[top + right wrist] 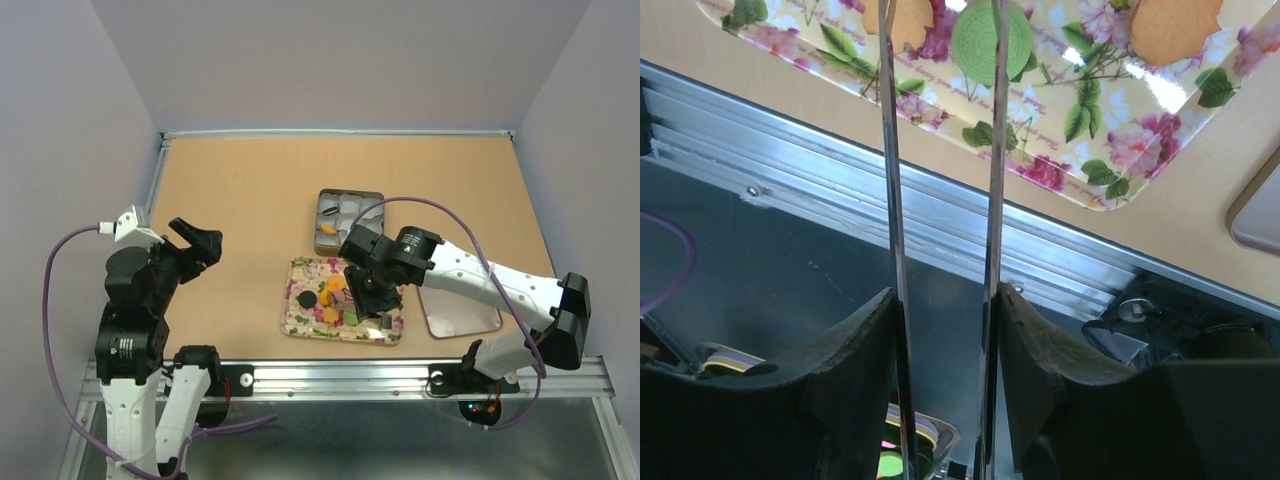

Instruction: Pack the cookies

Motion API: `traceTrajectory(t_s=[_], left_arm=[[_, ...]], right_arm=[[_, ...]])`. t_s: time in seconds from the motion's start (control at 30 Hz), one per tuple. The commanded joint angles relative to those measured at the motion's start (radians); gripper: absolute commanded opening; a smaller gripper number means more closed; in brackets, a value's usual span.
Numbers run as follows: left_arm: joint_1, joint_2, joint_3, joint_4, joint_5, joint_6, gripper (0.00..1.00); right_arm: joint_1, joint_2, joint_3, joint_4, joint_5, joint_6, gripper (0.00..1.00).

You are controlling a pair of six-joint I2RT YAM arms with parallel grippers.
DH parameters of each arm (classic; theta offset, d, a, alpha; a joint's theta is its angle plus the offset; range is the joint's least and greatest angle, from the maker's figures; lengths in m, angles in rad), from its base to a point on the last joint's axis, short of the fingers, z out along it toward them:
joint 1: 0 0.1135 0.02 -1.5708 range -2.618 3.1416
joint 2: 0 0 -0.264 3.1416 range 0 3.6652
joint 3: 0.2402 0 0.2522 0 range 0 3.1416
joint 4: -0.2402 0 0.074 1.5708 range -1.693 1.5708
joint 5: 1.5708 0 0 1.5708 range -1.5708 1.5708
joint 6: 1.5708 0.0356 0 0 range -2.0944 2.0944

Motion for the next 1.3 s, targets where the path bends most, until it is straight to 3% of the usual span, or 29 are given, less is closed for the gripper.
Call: traceTrajectory(t_s=[0.0, 0.33, 0.6, 0.83, 1.03, 1.27], left_arm=[[0.001, -0.001, -0.006, 0.052, -0.004, 0.002, 0.99], [0.003, -0.02, -0.026, 0.059, -0.015, -0.009, 0.99], [0.003, -0.018, -0.037, 0.075, -0.027, -0.005, 0.99], [0.003, -0.011, -0.045, 0.107, -0.03, -0.009, 0.99], [0.003, -0.001, -0.049, 0.116, -0.03, -0.002, 0.99], [0.003, 0.002, -0.062, 0.124, -0.039, 0.0, 0.99]], right_arm=[[0.008, 0.022, 0.029, 0.053, 0.012, -0.019, 0.45], [0.008, 0.03, 0.098, -0.003, 0.072, -0.032, 0.38], [0.004, 0.135, 0.493, -0.157, 0.218, -0.065, 0.38], [-0.099, 0.241, 0.654, -0.178, 0.233, -0.13, 0.39], [-0.201, 0.31, 0.705, -0.145, 0.207, -0.192, 0.39], [-0.211, 0.297, 0.572, -0.059, 0.144, -0.206, 0.38]])
